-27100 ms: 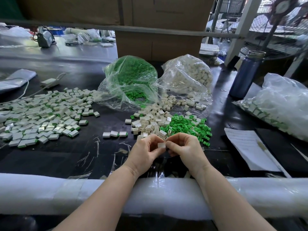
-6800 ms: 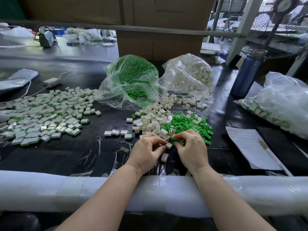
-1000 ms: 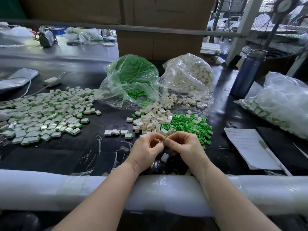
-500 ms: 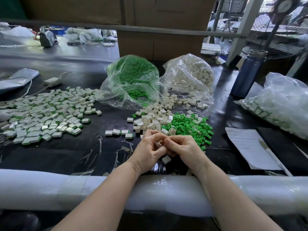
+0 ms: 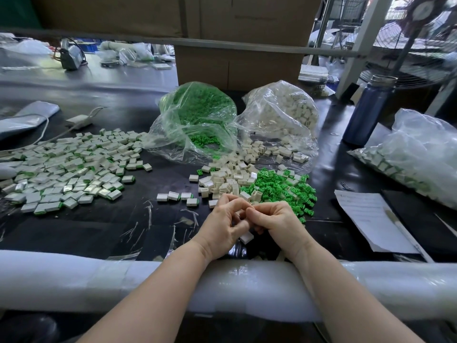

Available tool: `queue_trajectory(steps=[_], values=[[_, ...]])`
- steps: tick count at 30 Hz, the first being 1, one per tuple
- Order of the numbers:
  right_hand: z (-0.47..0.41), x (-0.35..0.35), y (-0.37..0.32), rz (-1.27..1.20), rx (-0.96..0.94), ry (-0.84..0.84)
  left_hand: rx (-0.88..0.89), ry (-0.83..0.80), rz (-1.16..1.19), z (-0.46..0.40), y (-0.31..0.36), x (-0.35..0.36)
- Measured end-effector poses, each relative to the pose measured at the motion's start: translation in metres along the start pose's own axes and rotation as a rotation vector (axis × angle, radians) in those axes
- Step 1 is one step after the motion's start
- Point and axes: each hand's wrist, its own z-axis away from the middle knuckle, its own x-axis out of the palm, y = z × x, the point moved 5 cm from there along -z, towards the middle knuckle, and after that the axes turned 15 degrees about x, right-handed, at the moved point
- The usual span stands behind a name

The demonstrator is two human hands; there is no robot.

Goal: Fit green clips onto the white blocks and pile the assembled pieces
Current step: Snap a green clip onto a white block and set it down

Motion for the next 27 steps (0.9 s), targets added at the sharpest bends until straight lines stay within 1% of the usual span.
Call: queue_trajectory(steps=[27], values=[[0.0013,0.0021,-0.0015,-0.031,0.026,0.008,0.016,-0.006,0.005,-0.0003,0.002,0.0002]])
